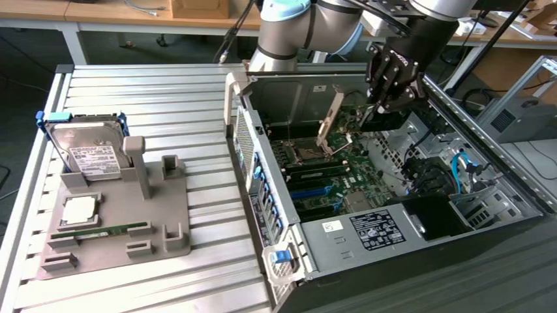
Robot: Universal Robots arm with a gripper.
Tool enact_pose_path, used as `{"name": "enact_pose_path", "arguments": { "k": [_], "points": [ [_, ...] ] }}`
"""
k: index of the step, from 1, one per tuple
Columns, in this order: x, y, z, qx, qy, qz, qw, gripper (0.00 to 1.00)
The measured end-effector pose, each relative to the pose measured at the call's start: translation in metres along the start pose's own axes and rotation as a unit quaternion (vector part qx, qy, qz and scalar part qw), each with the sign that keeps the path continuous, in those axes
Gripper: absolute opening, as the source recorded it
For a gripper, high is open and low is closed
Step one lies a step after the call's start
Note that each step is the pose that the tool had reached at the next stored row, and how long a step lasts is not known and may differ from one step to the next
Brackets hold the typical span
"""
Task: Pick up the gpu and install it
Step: 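Insert the gpu into the slot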
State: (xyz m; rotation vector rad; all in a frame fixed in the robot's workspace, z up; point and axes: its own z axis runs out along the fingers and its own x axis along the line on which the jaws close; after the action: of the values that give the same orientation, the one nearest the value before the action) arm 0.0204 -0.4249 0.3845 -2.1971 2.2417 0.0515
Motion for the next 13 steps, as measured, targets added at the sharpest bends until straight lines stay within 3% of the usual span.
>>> {"name": "enact_pose_path", "arguments": {
  "k": [7, 13],
  "points": [
    [0.0000, 0.0000, 0.0000, -0.0006, 0.0005, -0.024, 0.9997, 0.27],
    [0.0000, 0.0000, 0.0000, -0.0007, 0.0006, -0.029, 0.9996, 0.27]
  ]
}}
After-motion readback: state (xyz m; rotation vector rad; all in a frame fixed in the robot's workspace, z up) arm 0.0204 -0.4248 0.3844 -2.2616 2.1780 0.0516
